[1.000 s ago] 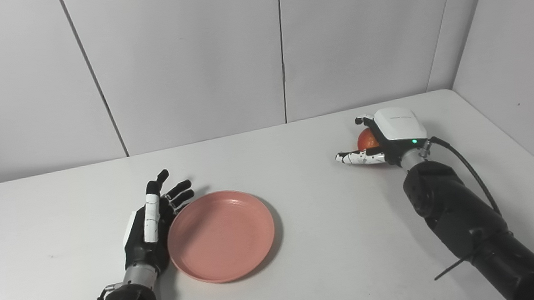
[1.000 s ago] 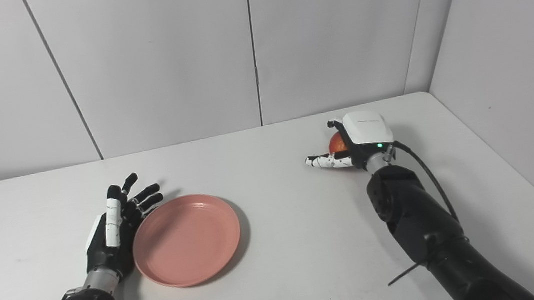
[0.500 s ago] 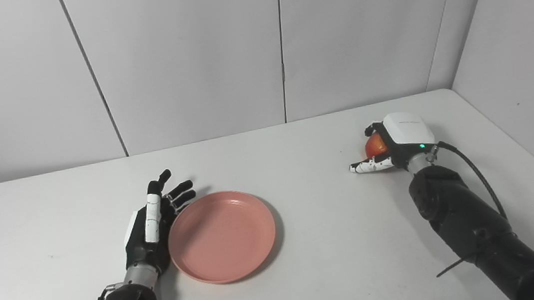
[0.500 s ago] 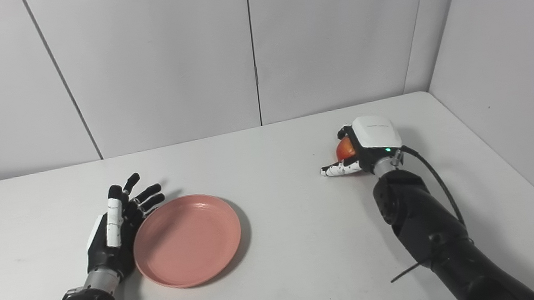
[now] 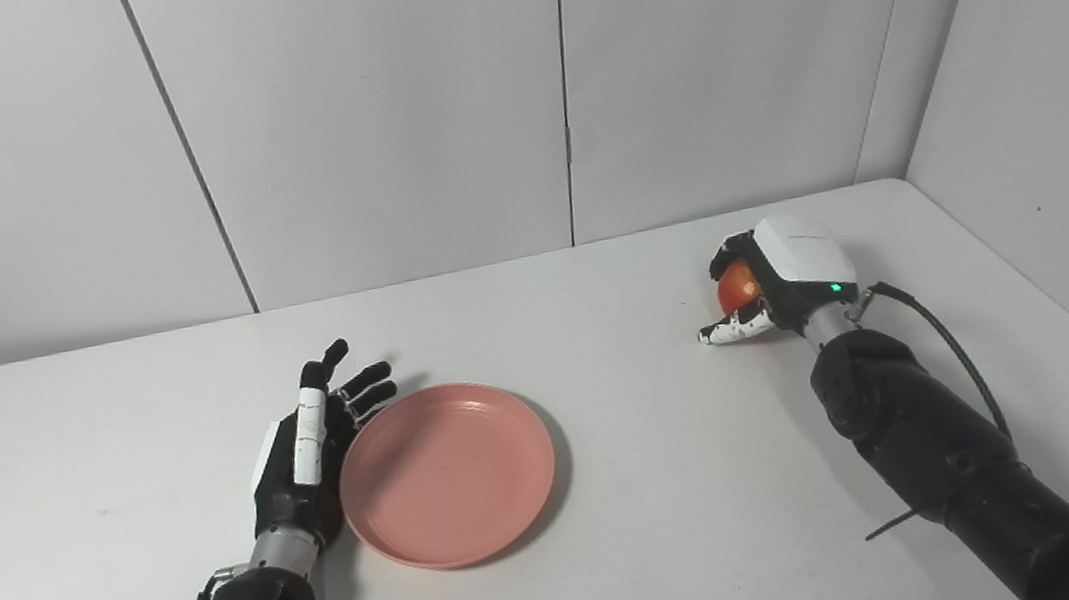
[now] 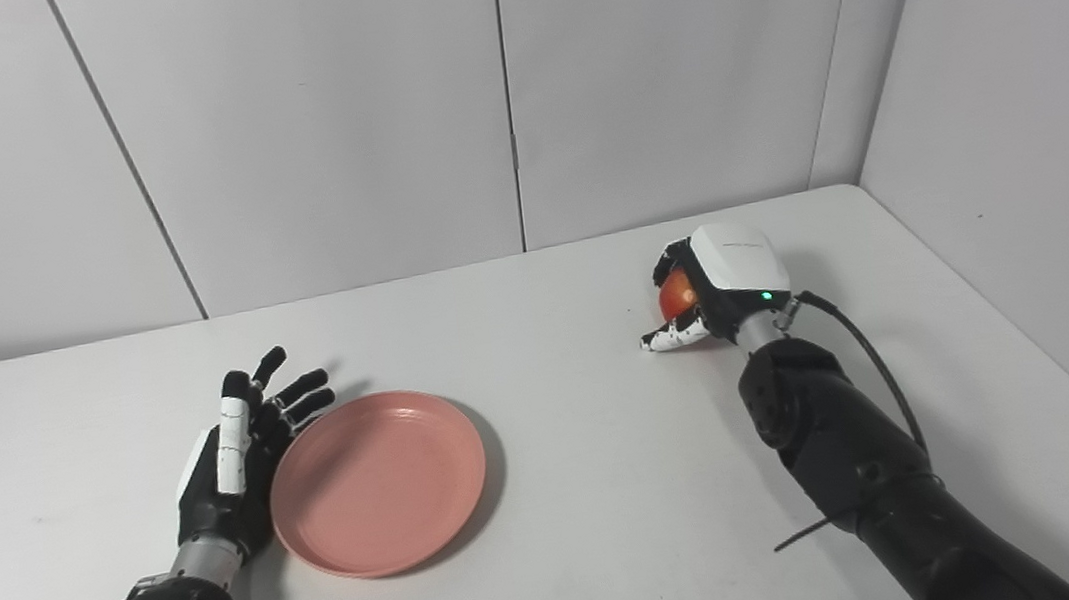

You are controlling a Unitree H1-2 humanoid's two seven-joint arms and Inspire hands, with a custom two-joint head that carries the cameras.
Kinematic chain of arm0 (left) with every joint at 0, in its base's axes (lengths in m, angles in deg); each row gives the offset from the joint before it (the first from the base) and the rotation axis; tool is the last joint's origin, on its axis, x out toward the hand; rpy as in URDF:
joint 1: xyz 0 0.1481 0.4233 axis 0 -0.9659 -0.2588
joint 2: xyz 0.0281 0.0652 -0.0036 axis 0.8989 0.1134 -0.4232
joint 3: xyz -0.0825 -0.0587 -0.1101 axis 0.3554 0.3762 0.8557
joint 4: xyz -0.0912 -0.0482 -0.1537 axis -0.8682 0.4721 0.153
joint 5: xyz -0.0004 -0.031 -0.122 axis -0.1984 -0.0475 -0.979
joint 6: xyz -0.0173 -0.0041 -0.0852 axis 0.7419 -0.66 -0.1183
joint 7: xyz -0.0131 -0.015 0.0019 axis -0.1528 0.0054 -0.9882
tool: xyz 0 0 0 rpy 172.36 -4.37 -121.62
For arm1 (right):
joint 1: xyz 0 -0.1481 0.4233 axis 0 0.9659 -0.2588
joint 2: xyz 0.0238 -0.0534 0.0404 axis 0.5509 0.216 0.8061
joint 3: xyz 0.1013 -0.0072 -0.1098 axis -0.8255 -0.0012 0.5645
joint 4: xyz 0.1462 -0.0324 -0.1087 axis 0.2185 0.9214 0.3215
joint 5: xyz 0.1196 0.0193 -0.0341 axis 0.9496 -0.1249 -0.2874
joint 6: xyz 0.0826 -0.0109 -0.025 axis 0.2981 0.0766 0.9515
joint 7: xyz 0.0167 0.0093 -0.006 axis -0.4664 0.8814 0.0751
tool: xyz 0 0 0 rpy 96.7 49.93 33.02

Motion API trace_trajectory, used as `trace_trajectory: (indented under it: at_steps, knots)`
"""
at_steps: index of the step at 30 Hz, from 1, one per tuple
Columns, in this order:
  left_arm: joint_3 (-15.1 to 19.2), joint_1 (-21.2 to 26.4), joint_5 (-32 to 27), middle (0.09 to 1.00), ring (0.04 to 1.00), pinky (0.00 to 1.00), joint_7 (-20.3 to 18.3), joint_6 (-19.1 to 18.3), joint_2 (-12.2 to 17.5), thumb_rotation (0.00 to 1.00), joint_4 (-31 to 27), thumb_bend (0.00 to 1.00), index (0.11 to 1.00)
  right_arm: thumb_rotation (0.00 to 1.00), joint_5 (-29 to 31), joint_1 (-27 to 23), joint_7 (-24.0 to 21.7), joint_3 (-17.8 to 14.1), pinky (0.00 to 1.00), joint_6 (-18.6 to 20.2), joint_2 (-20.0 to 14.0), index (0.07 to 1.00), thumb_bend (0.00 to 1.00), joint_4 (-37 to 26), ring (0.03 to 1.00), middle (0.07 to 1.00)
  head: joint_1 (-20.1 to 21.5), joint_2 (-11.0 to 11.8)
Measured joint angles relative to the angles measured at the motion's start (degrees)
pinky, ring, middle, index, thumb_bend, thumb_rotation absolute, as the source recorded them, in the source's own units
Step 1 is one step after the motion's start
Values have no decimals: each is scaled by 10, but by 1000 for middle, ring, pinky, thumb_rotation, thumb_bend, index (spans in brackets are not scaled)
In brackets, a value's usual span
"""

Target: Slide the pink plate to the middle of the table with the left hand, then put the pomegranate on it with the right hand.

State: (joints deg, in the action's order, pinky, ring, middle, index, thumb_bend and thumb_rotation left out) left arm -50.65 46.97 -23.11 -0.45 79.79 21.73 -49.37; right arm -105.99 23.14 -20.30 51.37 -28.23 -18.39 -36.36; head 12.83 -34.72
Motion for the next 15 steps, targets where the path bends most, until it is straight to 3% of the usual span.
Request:
trace_trajectory:
  at_steps: [6,12,15]
  knots:
    - [0,0,0,771,770,748,0,-1,0,928,-1,977,929,6,0,3,-10,3,340,0,0,512,526,-19,422,461,-2,0]
    - [-1,0,0,776,771,747,1,-11,-1,925,-7,969,936,4,1,12,-40,4,374,3,6,499,526,-93,454,481,-10,-1]
    - [-1,0,0,777,776,763,1,-15,-3,923,-9,972,937,4,0,9,-49,4,330,3,17,520,524,-136,412,458,-10,-2]
